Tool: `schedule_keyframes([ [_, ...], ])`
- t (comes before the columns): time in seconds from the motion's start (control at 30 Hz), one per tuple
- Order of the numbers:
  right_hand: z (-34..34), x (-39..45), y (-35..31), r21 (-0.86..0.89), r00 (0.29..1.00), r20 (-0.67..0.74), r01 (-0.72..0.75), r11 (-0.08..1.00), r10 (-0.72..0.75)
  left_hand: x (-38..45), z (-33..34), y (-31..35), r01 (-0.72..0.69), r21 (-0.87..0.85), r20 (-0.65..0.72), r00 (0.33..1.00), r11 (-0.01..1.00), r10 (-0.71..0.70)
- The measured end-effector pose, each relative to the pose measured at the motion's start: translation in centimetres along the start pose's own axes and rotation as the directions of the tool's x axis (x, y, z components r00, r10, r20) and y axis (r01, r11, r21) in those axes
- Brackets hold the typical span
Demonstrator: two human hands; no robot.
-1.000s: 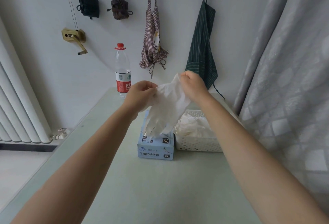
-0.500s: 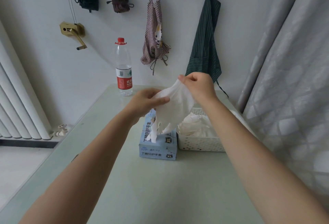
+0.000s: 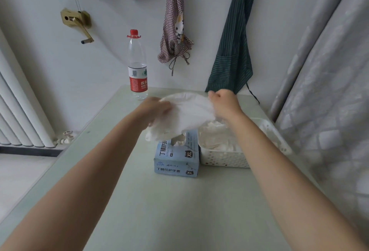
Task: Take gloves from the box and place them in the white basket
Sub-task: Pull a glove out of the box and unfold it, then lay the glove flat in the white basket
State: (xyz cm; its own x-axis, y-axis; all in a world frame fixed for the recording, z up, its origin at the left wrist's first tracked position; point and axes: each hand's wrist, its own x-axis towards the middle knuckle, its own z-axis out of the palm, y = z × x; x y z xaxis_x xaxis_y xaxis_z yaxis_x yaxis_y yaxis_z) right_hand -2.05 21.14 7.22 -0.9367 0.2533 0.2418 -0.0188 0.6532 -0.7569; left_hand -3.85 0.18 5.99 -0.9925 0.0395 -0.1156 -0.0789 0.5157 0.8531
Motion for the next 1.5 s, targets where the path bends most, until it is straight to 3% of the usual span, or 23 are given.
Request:
schedule_keyframes([
  [0.17, -0.9, 0.6, 4.8, -0.086, 0.992, -0.014, -0.125, 0.988, 0.124, 2.4, 3.7, 0.5, 0.014, 0.214, 0.092, 0.995, 0.977, -0.034],
  [0.37, -4.8, 1.2, 12.1, -0.118, 0.961, -0.126, -0.261, 0.958, 0.247, 4.2, 9.0, 5.3, -0.139, 0.319, 0.12, 0.987, 0.937, 0.106],
  [0.43, -5.8, 1.2, 14.5, -0.232, 0.954, -0.17, -0.284, 0.93, 0.249, 4.4, 11.0, 6.0, -0.199, 0.495, 0.08, 0.98, 0.846, 0.183],
  [0.5, -6.2, 0.8, 16.1, -0.317, 0.959, -0.17, -0.272, 0.908, 0.228, 4.3, 13.2, 5.9, -0.272, 0.673, 0.042, 0.943, 0.688, 0.331],
  [0.63, -6.1, 0.7, 17.1, -0.435, 0.974, -0.165, -0.214, 0.874, 0.157, 3.2, 17.6, 5.1, -0.568, 0.577, 0.213, 0.798, 0.586, 0.564],
  [0.73, -6.4, 1.0, 17.4, -0.573, 0.975, -0.201, -0.196, 0.795, 0.096, 2.9, 19.3, 4.3, -0.607, 0.583, 0.376, 0.791, 0.54, 0.483],
  [0.83, -7.0, 0.8, 17.7, -0.726, 0.973, -0.23, -0.192, 0.66, 0.031, 2.8, 19.5, 3.6, -0.57, 0.631, 0.429, 0.821, 0.526, 0.376],
  [0.93, -6.8, 0.7, 17.8, -0.744, 0.967, -0.252, -0.174, 0.645, -0.03, 2.3, 19.7, 3.1, -0.545, 0.69, 0.522, 0.831, 0.477, 0.194],
  [0.97, -6.5, 0.7, 17.6, -0.735, 0.962, -0.268, -0.166, 0.658, -0.057, 2.2, 19.6, 3.1, -0.54, 0.689, 0.534, 0.829, 0.483, 0.166],
  [1.03, -5.8, 0.5, 16.4, -0.704, 0.945, -0.3, -0.128, 0.699, -0.128, 2.2, 18.6, 3.5, -0.52, 0.611, 0.478, 0.843, 0.597, 0.245],
  [1.13, -4.3, -0.2, 13.6, -0.624, 0.944, -0.245, 0.02, 0.781, -0.219, 2.5, 16.0, 4.0, -0.529, 0.399, 0.186, 0.846, 0.749, 0.499],
  [1.2, -2.7, -0.6, 11.5, -0.557, 0.951, -0.157, 0.138, 0.819, -0.267, 2.8, 13.6, 3.0, -0.49, 0.374, -0.019, 0.845, 0.787, 0.535],
  [1.33, 1.2, -1.2, 7.3, -0.399, 0.934, 0.008, 0.33, 0.856, -0.356, 3.4, 8.8, -1.6, -0.213, 0.425, -0.172, 0.935, 0.88, 0.309],
  [1.43, 4.8, -1.6, 4.1, -0.278, 0.917, 0.238, 0.38, 0.883, -0.32, 3.2, 6.6, -5.2, -0.092, 0.396, -0.173, 0.97, 0.913, 0.173],
  [1.5, 6.1, -1.8, 3.5, -0.305, 0.882, 0.405, 0.378, 0.874, -0.24, 2.9, 7.0, -6.2, -0.084, 0.389, -0.119, 0.983, 0.917, 0.14],
])
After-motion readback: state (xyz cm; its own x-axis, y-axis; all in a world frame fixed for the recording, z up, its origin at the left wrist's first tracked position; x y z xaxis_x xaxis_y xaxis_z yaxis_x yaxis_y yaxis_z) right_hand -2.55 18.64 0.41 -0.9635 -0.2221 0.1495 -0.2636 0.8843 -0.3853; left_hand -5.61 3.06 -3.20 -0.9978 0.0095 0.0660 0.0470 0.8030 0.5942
